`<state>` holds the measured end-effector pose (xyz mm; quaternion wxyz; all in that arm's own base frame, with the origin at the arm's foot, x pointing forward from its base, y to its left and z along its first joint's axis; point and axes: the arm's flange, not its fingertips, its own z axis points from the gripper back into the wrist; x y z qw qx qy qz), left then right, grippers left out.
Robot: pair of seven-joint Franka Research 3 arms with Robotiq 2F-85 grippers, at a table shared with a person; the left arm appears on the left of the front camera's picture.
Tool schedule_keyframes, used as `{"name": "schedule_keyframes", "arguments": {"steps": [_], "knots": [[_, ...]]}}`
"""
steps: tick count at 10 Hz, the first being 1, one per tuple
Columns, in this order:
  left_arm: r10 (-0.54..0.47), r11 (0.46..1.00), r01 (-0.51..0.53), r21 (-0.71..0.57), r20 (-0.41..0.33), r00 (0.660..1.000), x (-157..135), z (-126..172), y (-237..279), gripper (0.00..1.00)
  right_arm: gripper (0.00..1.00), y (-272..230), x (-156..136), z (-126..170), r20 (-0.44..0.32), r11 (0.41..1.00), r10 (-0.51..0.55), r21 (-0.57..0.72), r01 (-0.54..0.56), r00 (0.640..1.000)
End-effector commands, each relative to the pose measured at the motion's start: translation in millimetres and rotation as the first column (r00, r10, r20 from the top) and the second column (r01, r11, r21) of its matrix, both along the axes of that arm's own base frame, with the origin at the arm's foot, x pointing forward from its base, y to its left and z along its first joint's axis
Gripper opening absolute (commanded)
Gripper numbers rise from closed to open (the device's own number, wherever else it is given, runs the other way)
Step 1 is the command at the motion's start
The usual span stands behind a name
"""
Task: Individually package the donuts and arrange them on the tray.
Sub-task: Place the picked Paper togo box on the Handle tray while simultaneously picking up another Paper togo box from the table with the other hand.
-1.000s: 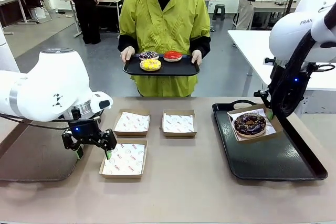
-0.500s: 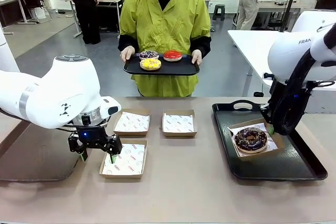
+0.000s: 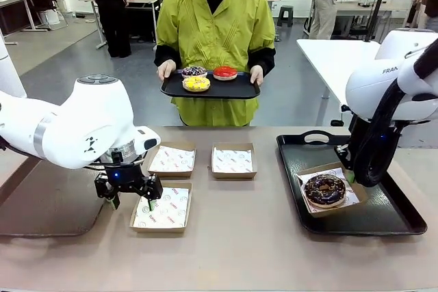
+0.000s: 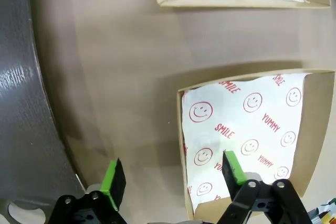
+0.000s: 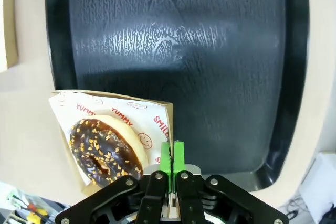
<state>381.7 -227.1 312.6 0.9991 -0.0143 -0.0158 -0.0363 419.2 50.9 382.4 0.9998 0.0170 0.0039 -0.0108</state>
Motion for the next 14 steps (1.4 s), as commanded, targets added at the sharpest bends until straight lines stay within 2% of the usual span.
{"name": "schedule_keyframes", "arguments": {"steps": [1,2,3,4,5,6,7,13,14], "knots": [[0.029,1.000,-0.029,0.008,0.023,0.999,3,-2,-4,0.40,0.61,-2,5,-10,-0.013,0.998,0.027,0.048,-0.027,1.000],[0.033,0.999,-0.033,0.007,0.021,0.999,5,-1,-4,0.00,1.00,-1,8,-13,-0.025,0.999,0.017,0.051,-0.015,1.000],[0.034,0.999,-0.034,0.007,0.020,0.999,5,-1,-5,0.34,1.00,-2,9,-16,-0.034,0.999,0.010,0.051,-0.008,0.999],[0.034,0.999,-0.034,0.006,0.016,0.999,5,-1,-5,0.00,1.00,-2,10,-18,-0.043,0.999,0.006,0.051,-0.003,0.999],[0.035,0.999,-0.035,0.005,0.013,0.999,5,-1,-5,0.00,0.86,-2,10,-17,-0.046,0.999,0.004,0.051,-0.001,0.999],[0.035,0.999,-0.035,0.004,0.010,0.999,5,0,-4,0.00,0.96,-2,10,-17,-0.045,0.999,0.002,0.051,0.001,0.999],[0.035,0.999,-0.035,0.004,0.009,0.999,5,0,-4,0.00,1.00,-2,10,-17,-0.042,0.998,-0.001,0.055,0.003,0.999],[0.050,0.999,-0.050,0.011,-0.001,0.999,5,5,-2,0.00,1.00,-4,8,-14,-0.025,0.998,-0.010,0.065,0.012,1.000],[0.065,0.998,-0.064,0.018,-0.057,0.996,6,13,-3,0.00,1.00,-9,6,0,-0.036,0.990,0.017,0.142,-0.012,0.999]]}}
